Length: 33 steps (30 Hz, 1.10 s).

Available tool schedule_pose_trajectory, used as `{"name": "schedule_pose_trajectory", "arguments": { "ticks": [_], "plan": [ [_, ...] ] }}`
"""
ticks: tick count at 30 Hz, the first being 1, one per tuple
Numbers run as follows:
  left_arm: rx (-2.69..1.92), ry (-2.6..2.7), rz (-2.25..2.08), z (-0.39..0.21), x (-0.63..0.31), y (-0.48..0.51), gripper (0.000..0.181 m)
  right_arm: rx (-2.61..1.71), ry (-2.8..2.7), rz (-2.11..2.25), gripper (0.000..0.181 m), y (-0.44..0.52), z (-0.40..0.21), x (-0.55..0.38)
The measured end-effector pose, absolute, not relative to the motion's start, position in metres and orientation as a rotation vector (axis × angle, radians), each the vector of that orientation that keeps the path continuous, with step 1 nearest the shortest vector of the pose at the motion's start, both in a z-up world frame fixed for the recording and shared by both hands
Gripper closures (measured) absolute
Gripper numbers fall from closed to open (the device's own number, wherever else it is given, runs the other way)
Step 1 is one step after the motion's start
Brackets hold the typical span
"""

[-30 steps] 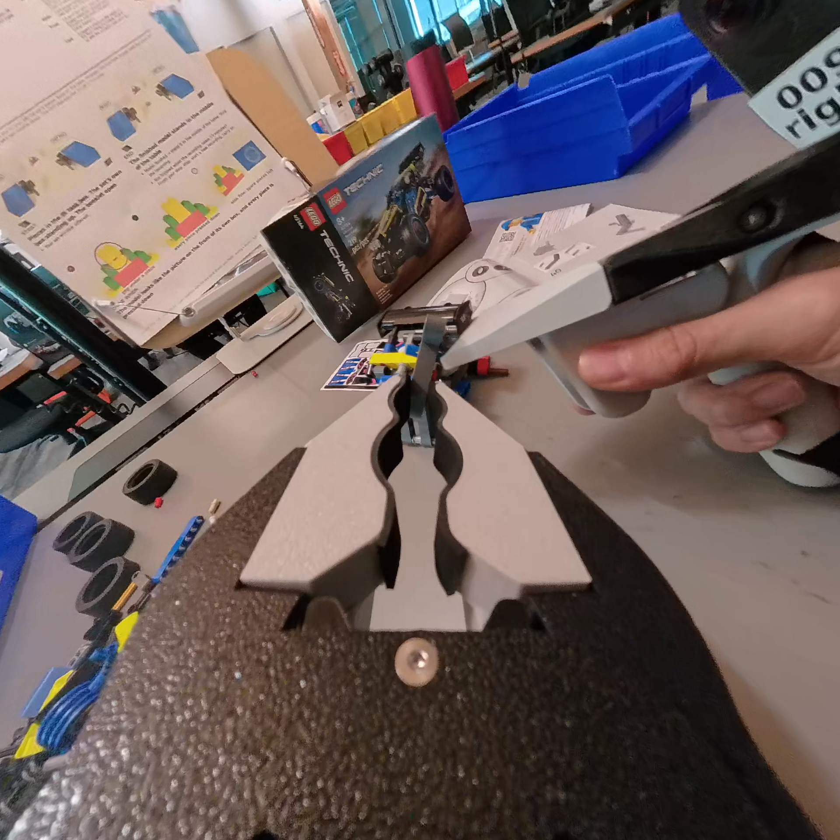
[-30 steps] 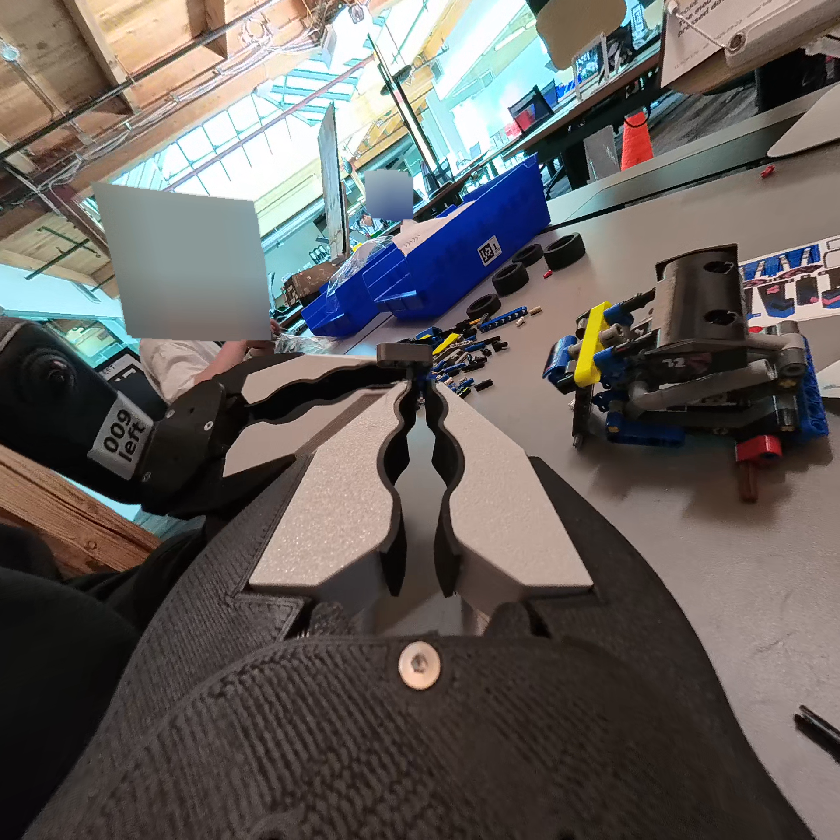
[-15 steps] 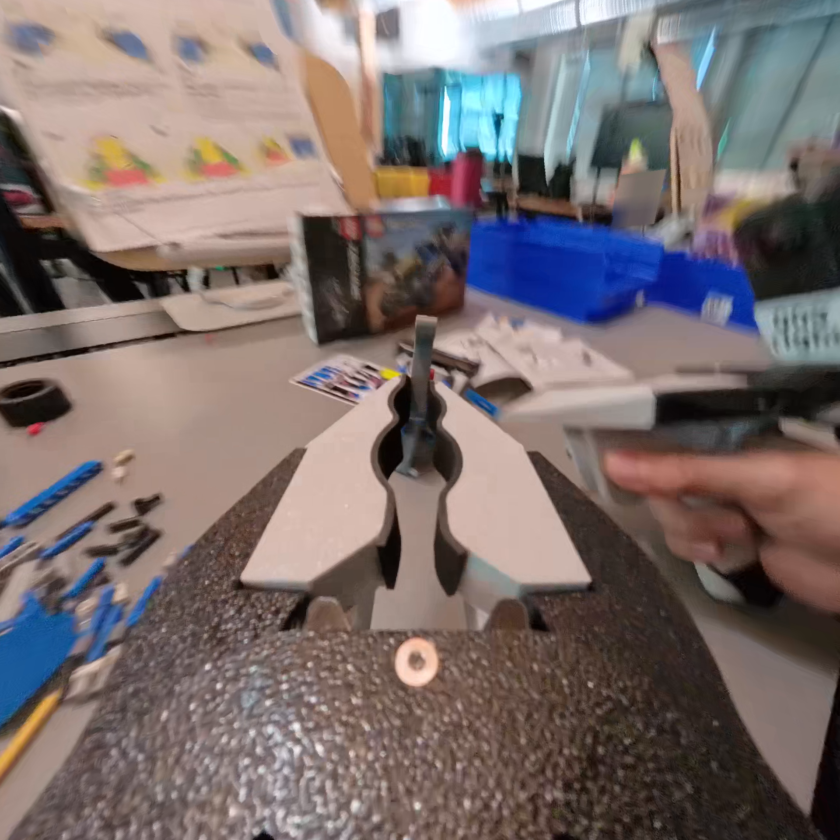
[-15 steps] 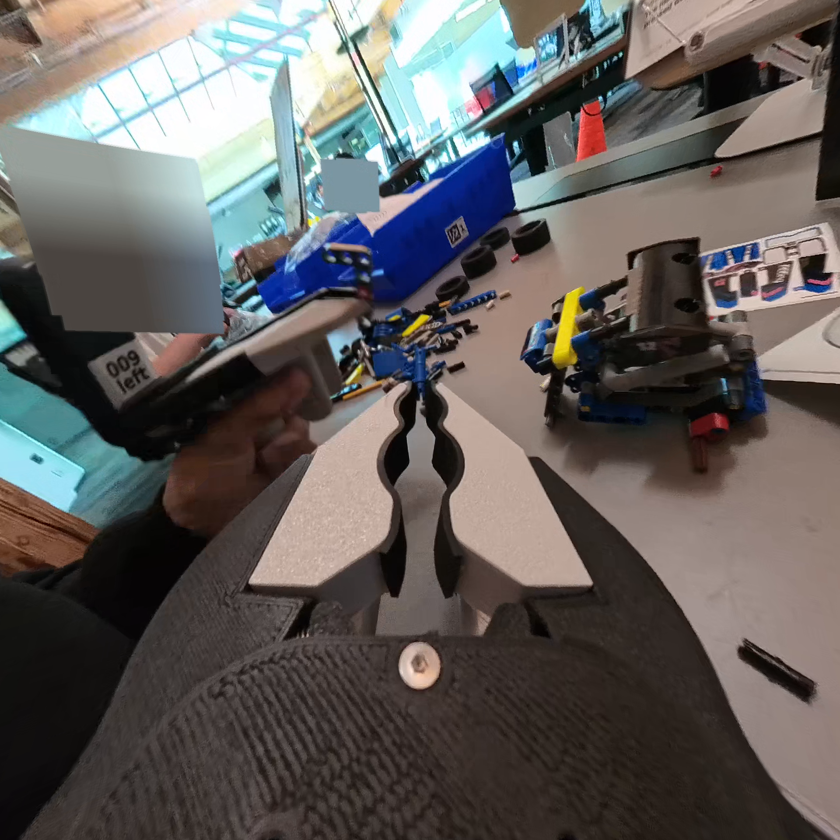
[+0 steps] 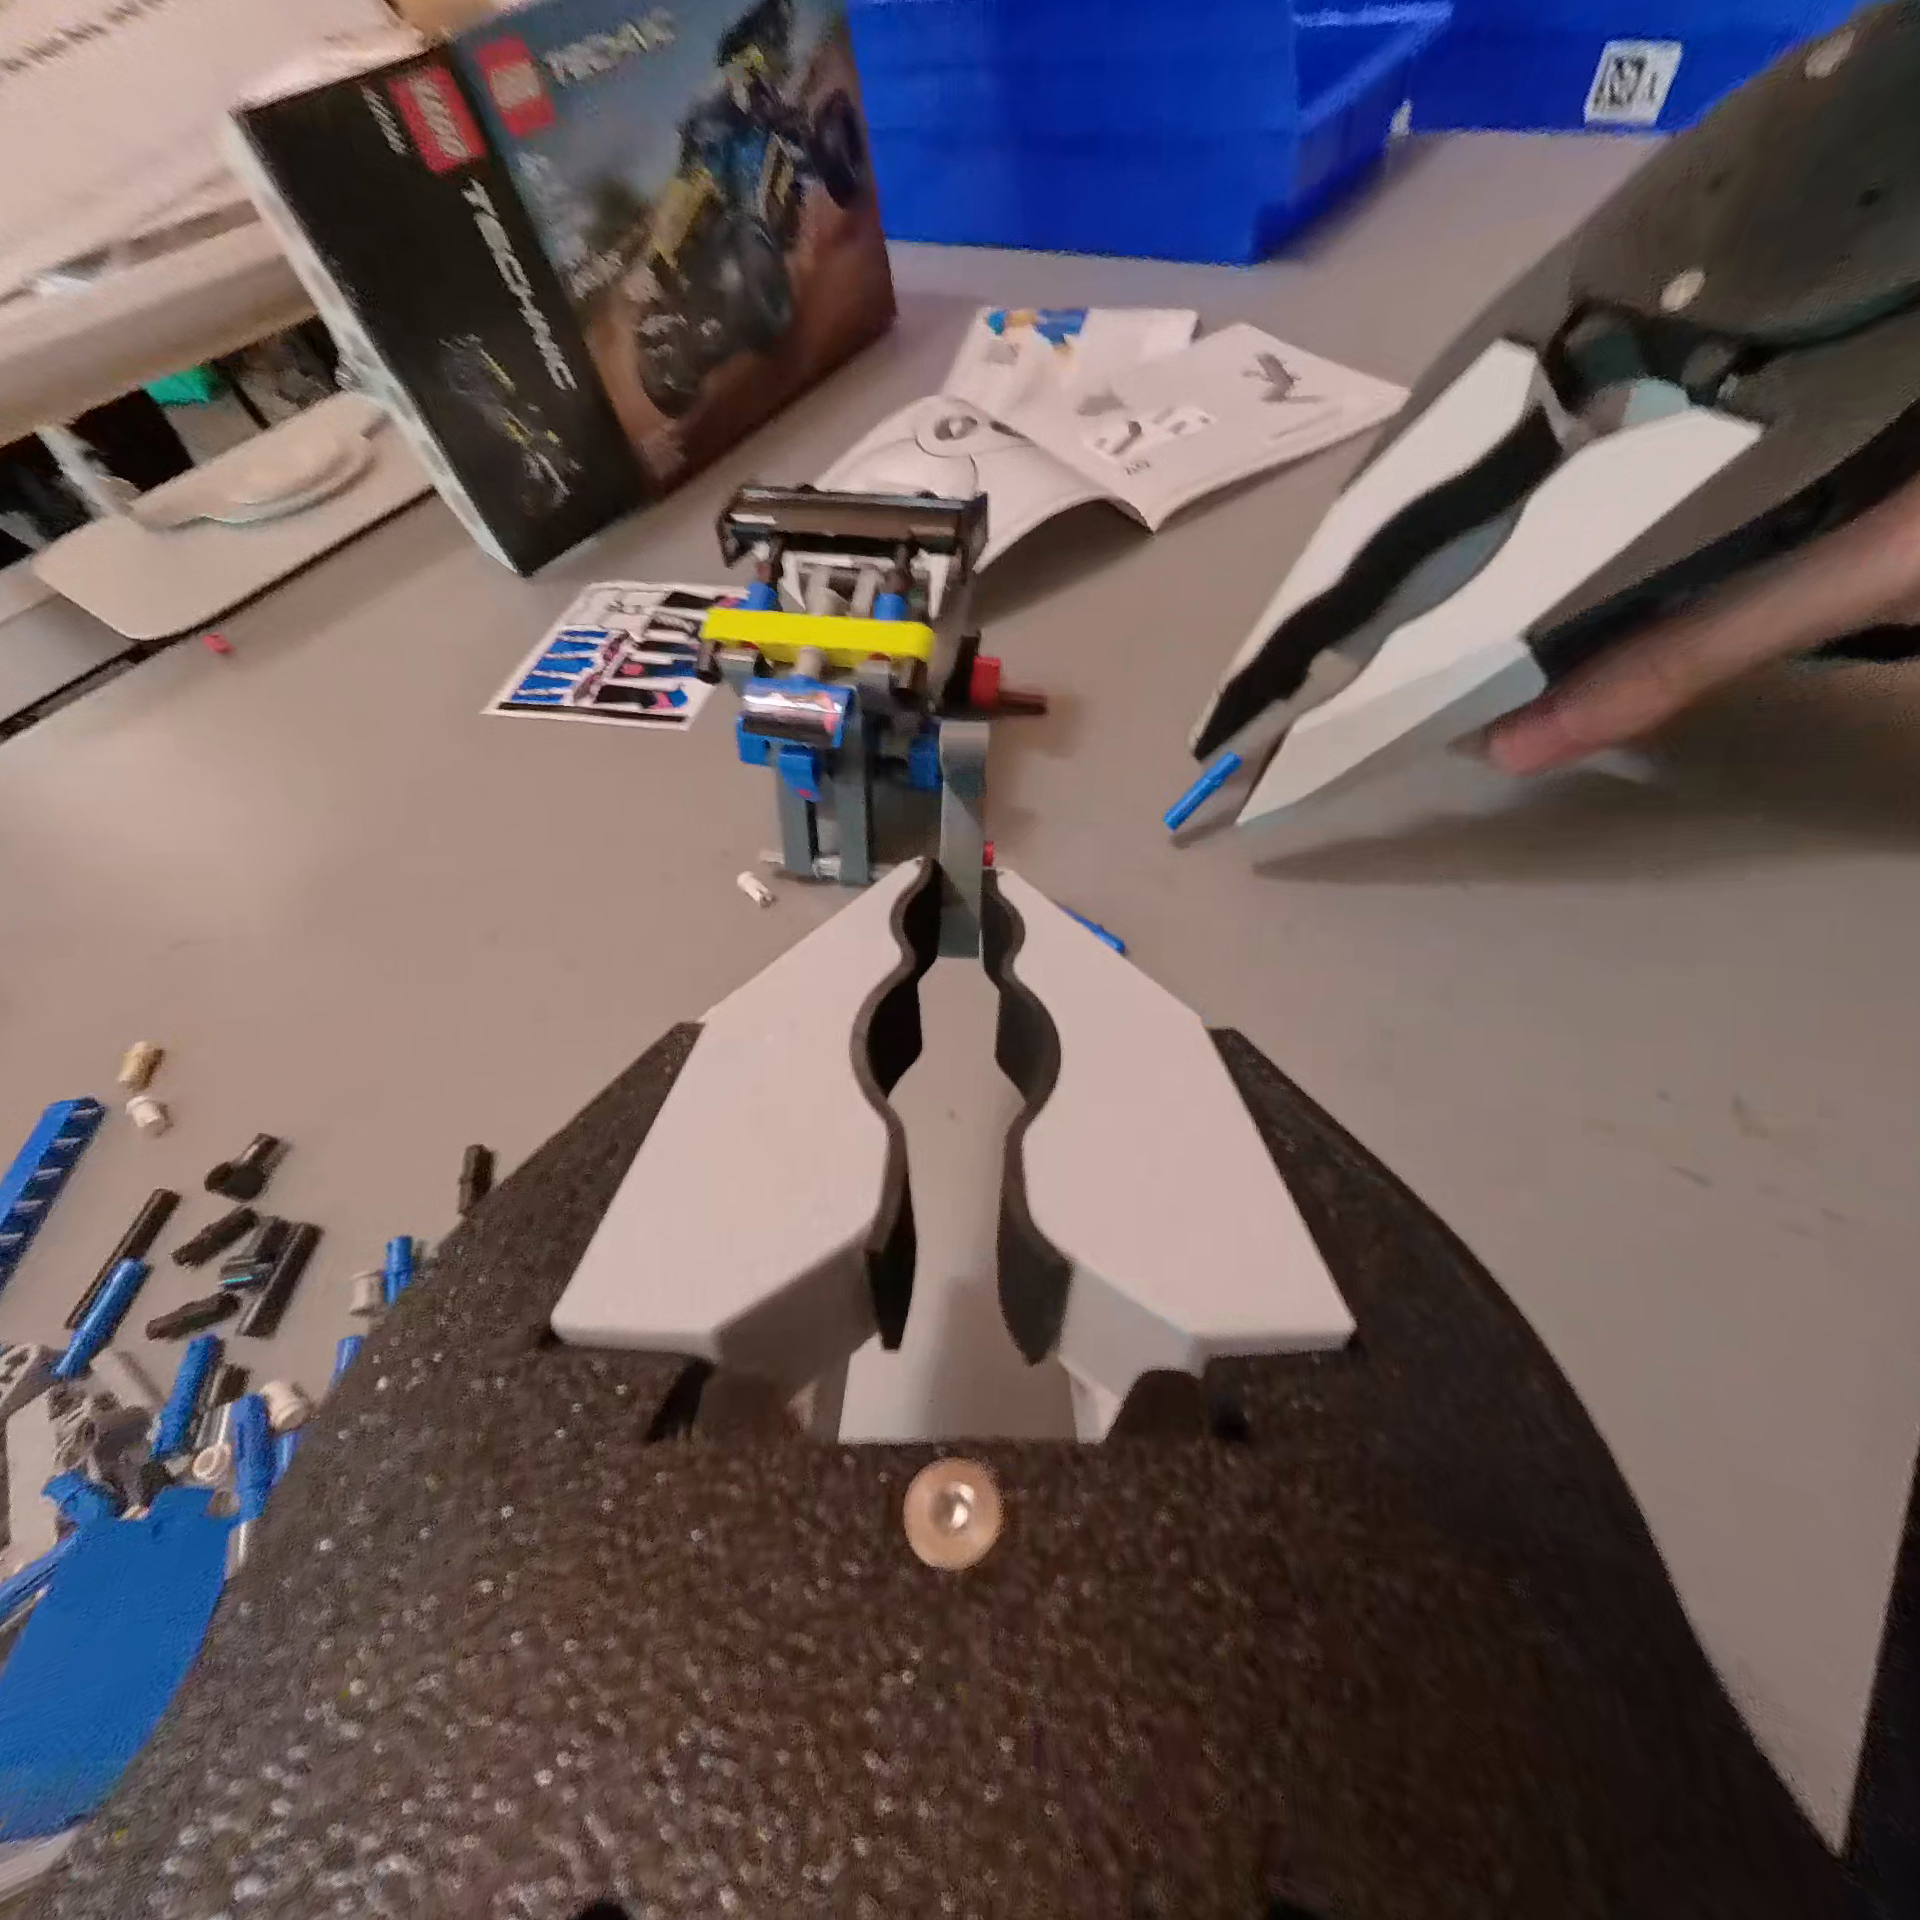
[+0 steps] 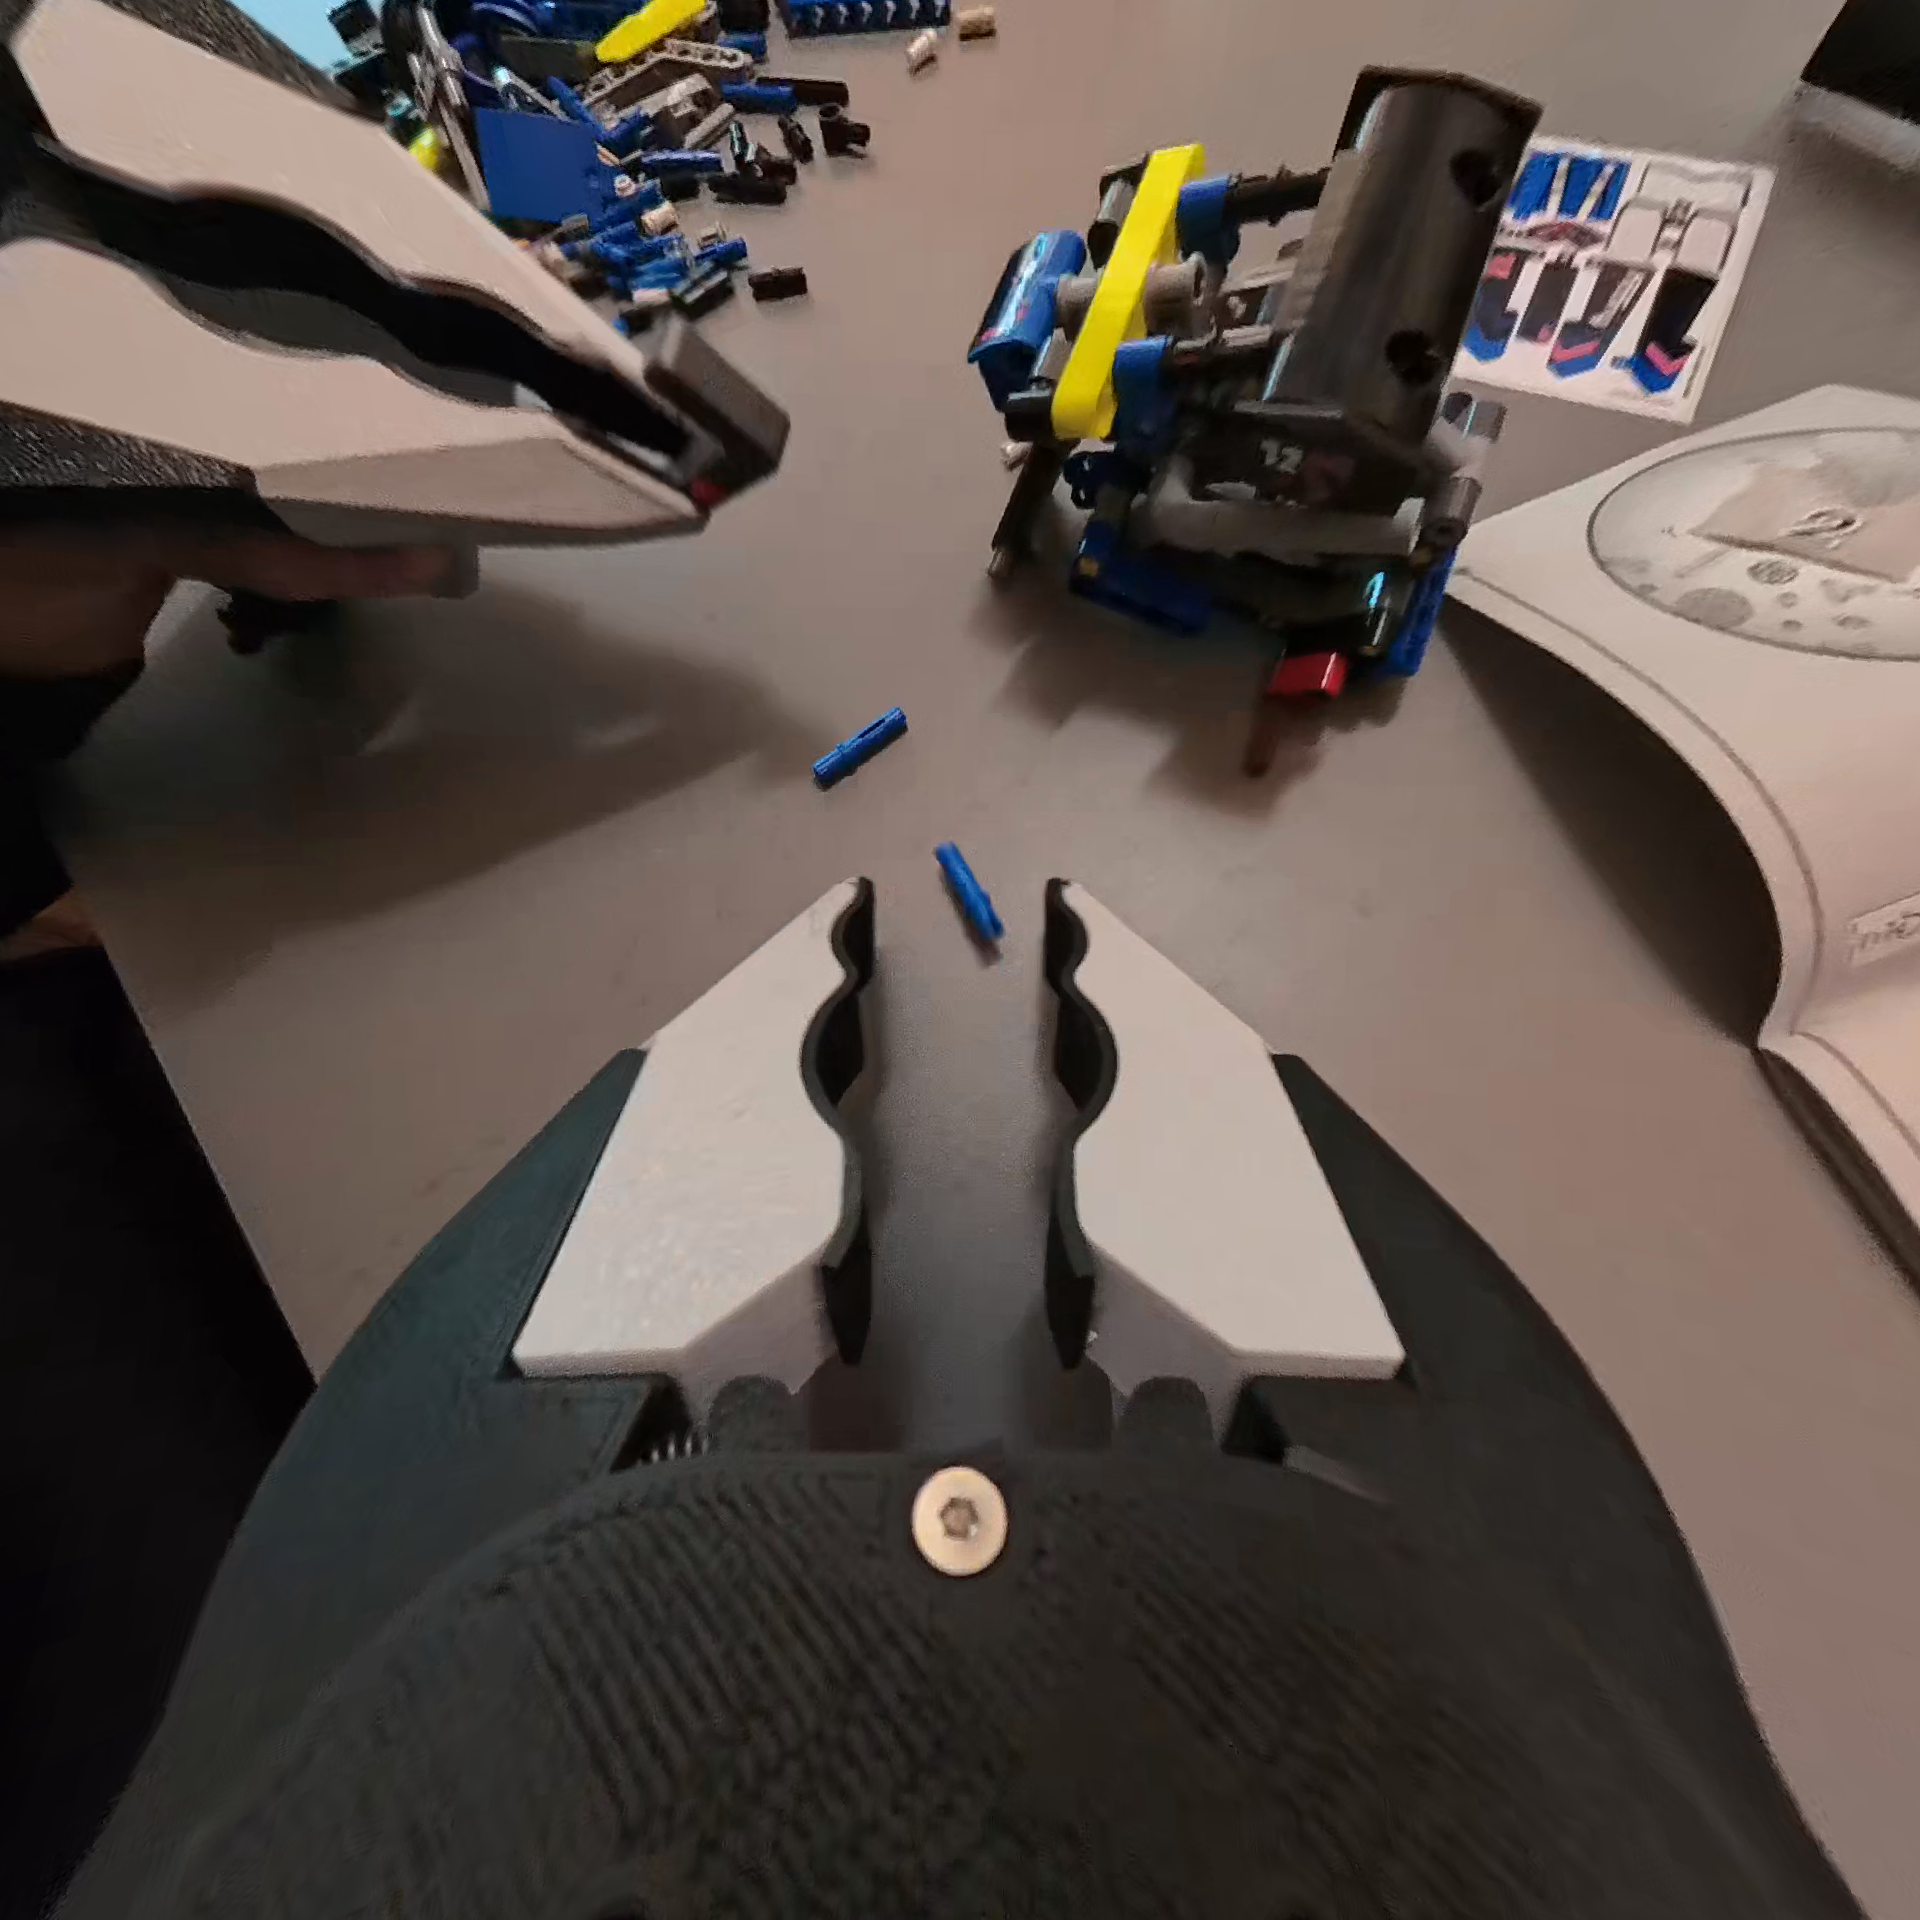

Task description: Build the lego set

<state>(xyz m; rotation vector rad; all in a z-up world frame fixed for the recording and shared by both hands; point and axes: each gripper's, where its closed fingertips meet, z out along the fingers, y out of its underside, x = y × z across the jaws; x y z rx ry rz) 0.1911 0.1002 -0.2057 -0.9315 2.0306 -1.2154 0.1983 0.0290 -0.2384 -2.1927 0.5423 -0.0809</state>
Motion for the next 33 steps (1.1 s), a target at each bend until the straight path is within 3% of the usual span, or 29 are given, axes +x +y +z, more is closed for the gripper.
{"name": "schedule_pose_trajectory", "arguments": {
  "ticks": [3, 7, 13, 26, 33],
  "plan": [
    [-0.863, 2.1, -1.243, -0.207, 0.185, 0.092, 0.177, -2.183, 0.377, -0.173, 0.14, 0.032, -0.216, 0.194],
    [-0.734, 2.238, -1.295, -0.21, 0.171, 0.074, 0.177, -2.062, 0.08, -0.218, 0.156, 0.053, -0.184, 0.173],
    [-0.458, 2.26, -1.181, -0.212, 0.162, 0.067, 0.177, -2.058, -0.115, -0.209, 0.172, 0.06, -0.193, 0.159],
    [-0.114, 2.122, -0.984, -0.21, 0.152, 0.069, 0.176, -1.964, -0.501, -0.621, 0.173, 0.067, -0.198, 0.145],
    [-0.26, 2.293, -1.239, -0.213, 0.141, 0.076, 0.152, -1.937, -0.612, -0.671, 0.174, 0.072, -0.206, 0.136]
  ]
}}
